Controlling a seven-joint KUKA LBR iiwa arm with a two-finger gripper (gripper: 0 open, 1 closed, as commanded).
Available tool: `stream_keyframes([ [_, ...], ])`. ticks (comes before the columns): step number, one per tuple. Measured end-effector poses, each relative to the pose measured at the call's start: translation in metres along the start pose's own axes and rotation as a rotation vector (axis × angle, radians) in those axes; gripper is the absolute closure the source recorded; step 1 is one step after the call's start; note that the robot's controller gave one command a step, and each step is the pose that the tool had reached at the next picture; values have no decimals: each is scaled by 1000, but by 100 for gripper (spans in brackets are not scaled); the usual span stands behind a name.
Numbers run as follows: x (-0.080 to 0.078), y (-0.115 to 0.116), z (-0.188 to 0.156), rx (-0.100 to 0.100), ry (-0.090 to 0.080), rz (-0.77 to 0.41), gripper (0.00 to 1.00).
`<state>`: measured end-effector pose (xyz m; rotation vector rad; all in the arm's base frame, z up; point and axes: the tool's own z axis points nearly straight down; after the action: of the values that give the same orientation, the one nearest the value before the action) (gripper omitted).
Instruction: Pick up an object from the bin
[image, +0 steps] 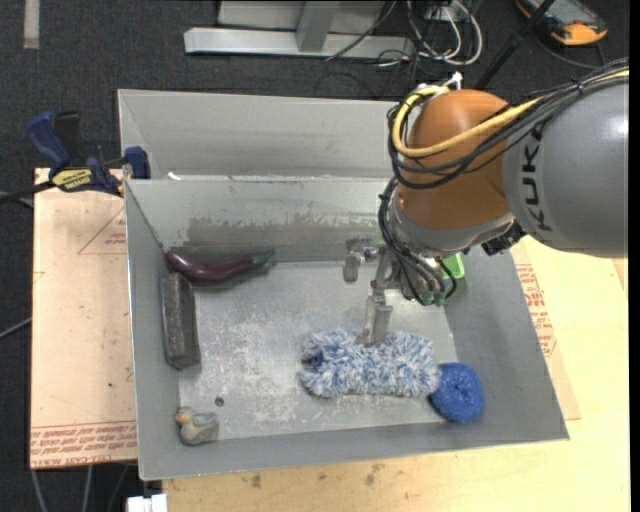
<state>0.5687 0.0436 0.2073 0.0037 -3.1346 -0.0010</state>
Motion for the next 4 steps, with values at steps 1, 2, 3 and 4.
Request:
stream_keyframes([
  [1,-1,0,-5,-1,-8,1,0],
  [2,24,-21,30,-1,-13,-14,0],
  [3,44,-21,63,1,-6,-103,0],
  [4,47,-15,106,-1,-6,-33,100],
])
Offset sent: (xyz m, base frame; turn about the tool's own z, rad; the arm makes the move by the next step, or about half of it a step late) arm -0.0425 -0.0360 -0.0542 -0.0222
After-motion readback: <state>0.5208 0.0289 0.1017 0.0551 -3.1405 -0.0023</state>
